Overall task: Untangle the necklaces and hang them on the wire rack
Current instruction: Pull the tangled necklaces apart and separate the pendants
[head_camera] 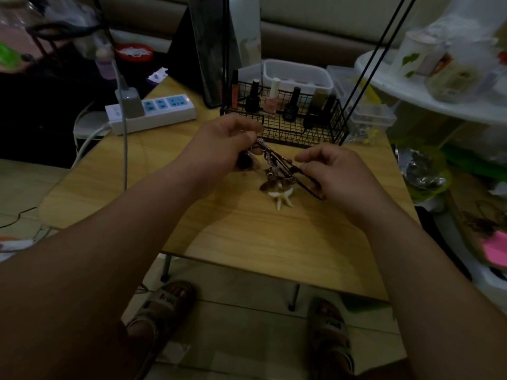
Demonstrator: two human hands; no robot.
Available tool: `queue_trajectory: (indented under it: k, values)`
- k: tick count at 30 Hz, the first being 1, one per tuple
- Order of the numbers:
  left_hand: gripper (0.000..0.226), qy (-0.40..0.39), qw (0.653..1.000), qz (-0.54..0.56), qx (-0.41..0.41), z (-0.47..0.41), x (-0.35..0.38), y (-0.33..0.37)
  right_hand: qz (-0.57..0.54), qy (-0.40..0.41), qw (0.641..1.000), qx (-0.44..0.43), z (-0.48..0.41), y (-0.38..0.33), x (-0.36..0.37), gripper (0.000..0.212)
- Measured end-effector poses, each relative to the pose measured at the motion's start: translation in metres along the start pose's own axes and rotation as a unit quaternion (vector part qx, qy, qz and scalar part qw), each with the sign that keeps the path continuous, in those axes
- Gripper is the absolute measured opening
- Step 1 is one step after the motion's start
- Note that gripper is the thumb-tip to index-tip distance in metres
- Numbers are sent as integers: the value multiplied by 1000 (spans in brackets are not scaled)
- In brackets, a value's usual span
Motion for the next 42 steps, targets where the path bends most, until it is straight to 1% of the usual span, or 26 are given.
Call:
queue_trajectory:
  k: [2, 4, 6, 8, 10, 12, 14, 16, 19, 21, 23, 24, 26, 28, 30, 34, 36, 39, 42]
  values:
    - [19, 0, 994, -98, 38, -2, -3, 1, 11, 3, 1000, -15, 1, -2, -1, 15]
    - [19, -8, 988, -143, 58, -2, 0, 3, 32, -7, 999, -35, 3, -5, -1, 21]
    - [20, -18, 980, -183, 81, -2, 2, 10, 81, -17, 995, -60, 5, -10, -1, 31]
    - [19, -39, 970, -216, 104, -2, 4, 17, 124, 17, 988, -93, 7, -16, -4, 31]
    - [15, -74, 964, -229, 110, 0, 9, 21, 115, 77, 982, -132, 10, -25, -12, 23]
    - [14, -120, 959, -234, 102, 3, 14, 20, 69, 112, 980, -150, 14, -32, -19, 18]
    - [18, -167, 947, -259, 90, 7, 20, 16, -6, 119, 984, -134, 13, -32, -26, 16]
    - [13, -188, 939, -277, 85, 8, 23, 13, -99, 84, 987, -93, 10, -27, -30, 16]
    - [18, -163, 945, -271, 88, 4, 19, 11, -210, 22, 976, -46, 6, -22, -29, 17]
    - [22, -142, 961, -229, 70, 3, 14, 10, -238, 12, 971, -19, 2, -18, -31, 17]
    - [24, -113, 981, -151, 40, 3, 13, 9, -229, 2, 973, 11, -2, -12, -29, 18]
    - [23, -99, 989, -110, 28, 3, 12, 9, -202, -4, 979, 23, -3, -9, -27, 19]
    - [20, -82, 996, -41, 5, 3, 14, 8, -112, -25, 993, 35, -3, -4, -20, 21]
    - [18, -89, 996, 14, -11, 5, 19, 6, -27, -44, 998, 29, -1, -2, -9, 17]
    - [19, -110, 993, 49, -21, 6, 24, 4, 33, -41, 999, 11, -1, -3, -2, 11]
    - [23, -124, 974, 172, -83, 9, 35, -3, 80, -49, 995, -27, 2, -5, 11, 13]
    - [33, -119, 967, 201, -102, 10, 37, -5, 93, -48, 994, -40, 2, -7, 14, 16]
    - [42, -110, 968, 196, -108, 11, 37, -7, 95, -41, 993, -51, 4, -10, 15, 19]
    - [42, -134, 968, 185, -109, 13, 39, -7, 52, -6, 997, -58, 6, -13, 12, 20]
Point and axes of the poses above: each hand's wrist, its own z-axis away from the middle knuckle, its own x-axis out of the palm, y = z × x, the point moved 7 cm from there along -z, towards the middle knuckle, and after that the axes turned 15 degrees about x, right-handed, at the moved point
